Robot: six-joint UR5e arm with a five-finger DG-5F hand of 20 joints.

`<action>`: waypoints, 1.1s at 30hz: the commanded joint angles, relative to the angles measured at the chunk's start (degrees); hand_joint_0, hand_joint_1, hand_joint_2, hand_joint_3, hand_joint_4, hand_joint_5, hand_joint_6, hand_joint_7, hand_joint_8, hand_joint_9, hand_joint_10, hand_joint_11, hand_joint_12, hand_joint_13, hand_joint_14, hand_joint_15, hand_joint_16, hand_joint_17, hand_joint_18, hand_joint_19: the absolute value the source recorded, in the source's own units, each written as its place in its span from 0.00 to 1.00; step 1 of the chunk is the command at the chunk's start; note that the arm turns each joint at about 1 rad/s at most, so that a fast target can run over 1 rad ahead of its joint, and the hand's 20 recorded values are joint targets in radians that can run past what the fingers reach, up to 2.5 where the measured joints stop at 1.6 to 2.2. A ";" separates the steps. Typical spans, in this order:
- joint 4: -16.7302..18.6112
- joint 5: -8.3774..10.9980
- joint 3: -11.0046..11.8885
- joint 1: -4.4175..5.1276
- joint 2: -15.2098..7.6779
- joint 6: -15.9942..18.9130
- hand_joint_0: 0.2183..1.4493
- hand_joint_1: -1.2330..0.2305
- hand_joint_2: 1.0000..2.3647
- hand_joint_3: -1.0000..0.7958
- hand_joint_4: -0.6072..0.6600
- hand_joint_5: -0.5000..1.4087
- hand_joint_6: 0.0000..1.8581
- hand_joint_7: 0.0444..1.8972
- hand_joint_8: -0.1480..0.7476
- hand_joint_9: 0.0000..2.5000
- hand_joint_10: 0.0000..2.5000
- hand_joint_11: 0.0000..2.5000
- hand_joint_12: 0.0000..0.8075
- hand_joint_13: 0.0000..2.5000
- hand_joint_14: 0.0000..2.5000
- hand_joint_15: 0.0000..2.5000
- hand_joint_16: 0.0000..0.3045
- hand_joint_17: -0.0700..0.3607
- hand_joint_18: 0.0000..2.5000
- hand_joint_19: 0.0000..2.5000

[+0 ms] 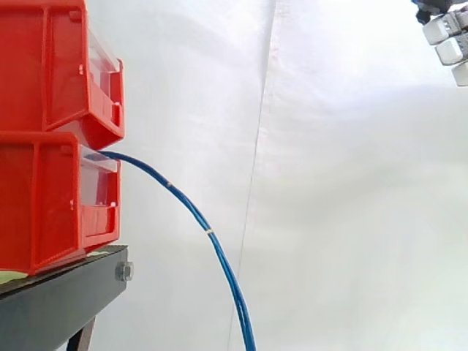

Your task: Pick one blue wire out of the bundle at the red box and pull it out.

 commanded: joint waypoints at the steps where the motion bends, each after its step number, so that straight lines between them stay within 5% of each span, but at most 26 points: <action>1: 0.68 1.60 0.00 0.12 -0.18 -2.36 0.21 0.54 0.00 0.28 0.74 0.16 0.27 0.40 0.52 0.23 0.00 0.04 0.51 0.18 0.00 0.06 0.19 0.46 0.09 0.06; 6: 0.86 2.30 0.00 0.29 -0.44 -5.61 0.21 0.53 0.00 0.28 0.74 0.16 0.27 0.40 0.52 0.24 0.00 0.04 0.51 0.18 0.00 0.06 0.19 0.46 0.10 0.06; 17: 1.39 5.20 0.00 1.35 -0.53 -5.78 0.22 0.52 0.00 0.28 0.75 0.17 0.27 0.40 0.53 0.25 0.00 0.05 0.50 0.19 0.00 0.06 0.18 0.46 0.11 0.06; 33: 1.83 6.26 0.00 2.23 -2.02 -6.31 0.22 0.52 0.00 0.28 0.75 0.17 0.27 0.41 0.53 0.26 0.00 0.07 0.50 0.20 0.00 0.06 0.18 0.46 0.12 0.06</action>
